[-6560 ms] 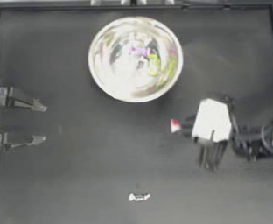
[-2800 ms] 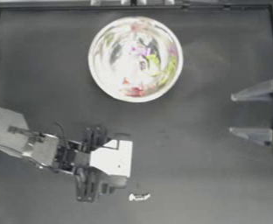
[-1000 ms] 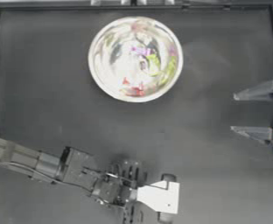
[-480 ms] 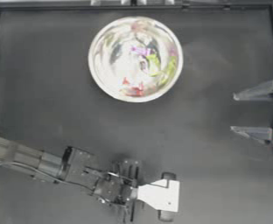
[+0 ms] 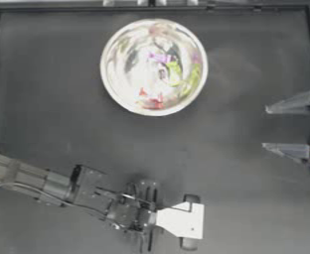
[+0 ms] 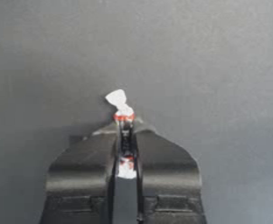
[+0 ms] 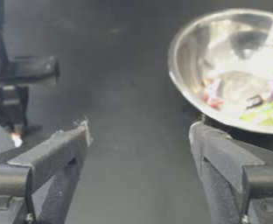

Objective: Put candies in bowl

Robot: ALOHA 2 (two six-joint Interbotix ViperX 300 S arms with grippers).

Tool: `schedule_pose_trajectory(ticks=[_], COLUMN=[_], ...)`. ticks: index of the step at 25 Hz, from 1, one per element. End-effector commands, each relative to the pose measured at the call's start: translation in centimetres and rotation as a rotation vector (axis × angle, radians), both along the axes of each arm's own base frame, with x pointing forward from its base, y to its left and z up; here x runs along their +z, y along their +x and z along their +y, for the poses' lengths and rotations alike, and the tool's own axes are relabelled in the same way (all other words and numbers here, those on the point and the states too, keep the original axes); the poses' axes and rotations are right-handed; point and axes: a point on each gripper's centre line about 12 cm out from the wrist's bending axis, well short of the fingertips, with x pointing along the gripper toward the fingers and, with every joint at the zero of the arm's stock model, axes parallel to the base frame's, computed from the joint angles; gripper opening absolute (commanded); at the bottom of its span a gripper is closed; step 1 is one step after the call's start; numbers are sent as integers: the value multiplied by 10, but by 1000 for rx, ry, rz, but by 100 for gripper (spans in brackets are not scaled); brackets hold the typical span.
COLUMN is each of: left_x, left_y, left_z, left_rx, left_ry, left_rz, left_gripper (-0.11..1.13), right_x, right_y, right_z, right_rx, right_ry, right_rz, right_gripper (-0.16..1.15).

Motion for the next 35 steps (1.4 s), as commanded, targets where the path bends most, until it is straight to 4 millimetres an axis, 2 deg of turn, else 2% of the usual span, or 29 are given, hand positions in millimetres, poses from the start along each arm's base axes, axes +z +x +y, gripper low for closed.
schedule_pose_trajectory(ticks=[1, 12, 17, 21, 29, 32, 35], left_x=[76, 139, 159, 162, 153, 143, 131], left_y=[-5, -30, -44, -51, -67, -73, -74], left_z=[12, 92, 142, 182, 257, 285, 301], left_rx=[-3, 78, 155, 227, 316, 361, 380], left_ry=[-3, 130, 213, 252, 325, 344, 353], left_rz=[-164, -304, -346, -362, -401, -378, -353], left_gripper=[40, 40, 38, 39, 38, 38, 38], right_x=[3, 3, 3, 5, 6, 6, 5], right_y=[2, 2, 2, 2, 2, 2, 2], right_z=[0, 0, 0, -1, -2, -2, -2], right_rx=[3, -2, -7, -13, -21, -23, -26], right_ry=[-4, 4, 4, 7, 8, 7, 9], right_rz=[-8, -11, -19, -29, -45, -46, -45], right_gripper=[98, 98, 98, 98, 98, 98, 98])
